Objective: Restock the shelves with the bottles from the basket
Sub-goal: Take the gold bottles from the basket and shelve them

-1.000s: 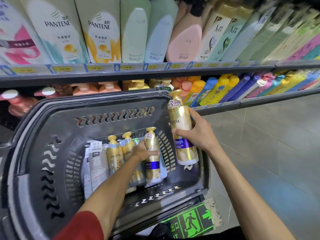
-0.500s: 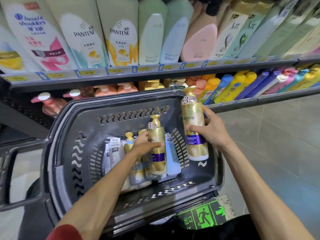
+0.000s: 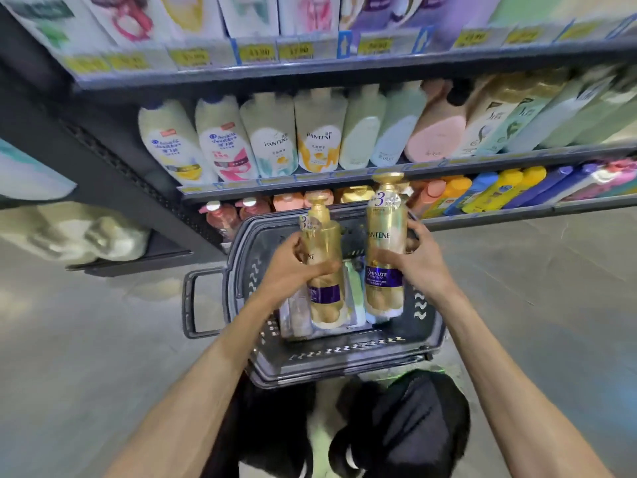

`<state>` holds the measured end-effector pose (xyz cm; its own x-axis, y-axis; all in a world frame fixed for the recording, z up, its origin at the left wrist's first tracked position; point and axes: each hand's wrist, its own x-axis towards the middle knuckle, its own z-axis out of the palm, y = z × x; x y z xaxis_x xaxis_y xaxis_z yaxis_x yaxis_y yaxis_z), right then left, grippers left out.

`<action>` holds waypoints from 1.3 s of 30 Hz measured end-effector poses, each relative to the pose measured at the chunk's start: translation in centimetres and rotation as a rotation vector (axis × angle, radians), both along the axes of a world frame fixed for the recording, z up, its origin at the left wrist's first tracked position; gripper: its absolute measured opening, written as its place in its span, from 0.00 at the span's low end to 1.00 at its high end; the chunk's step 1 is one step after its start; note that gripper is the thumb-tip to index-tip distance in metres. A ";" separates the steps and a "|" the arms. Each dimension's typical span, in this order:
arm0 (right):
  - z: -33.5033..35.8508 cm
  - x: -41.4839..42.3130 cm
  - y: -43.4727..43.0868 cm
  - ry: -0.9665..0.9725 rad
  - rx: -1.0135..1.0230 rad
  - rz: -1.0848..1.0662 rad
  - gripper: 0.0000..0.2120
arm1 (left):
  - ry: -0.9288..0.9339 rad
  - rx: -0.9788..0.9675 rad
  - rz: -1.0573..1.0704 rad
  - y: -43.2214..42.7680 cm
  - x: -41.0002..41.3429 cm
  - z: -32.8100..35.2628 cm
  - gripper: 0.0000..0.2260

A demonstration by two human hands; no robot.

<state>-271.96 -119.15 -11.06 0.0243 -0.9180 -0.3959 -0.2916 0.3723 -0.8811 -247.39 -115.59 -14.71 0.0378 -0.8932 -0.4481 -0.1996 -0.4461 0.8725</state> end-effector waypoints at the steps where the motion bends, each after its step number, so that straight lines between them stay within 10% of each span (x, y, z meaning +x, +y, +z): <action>1: 1.8 0.5 0.3 -0.034 0.008 0.001 0.36 | -0.011 -0.005 0.003 0.3 0.4 2.1 0.28; 18: 30.5 -1.6 3.1 -0.086 0.020 0.083 0.25 | -0.052 -0.135 0.170 4.5 -1.7 34.6 0.31; 39: 45.6 -2.9 -0.9 -0.237 -0.221 0.299 0.35 | -0.169 -0.388 0.410 6.2 -1.9 49.2 0.30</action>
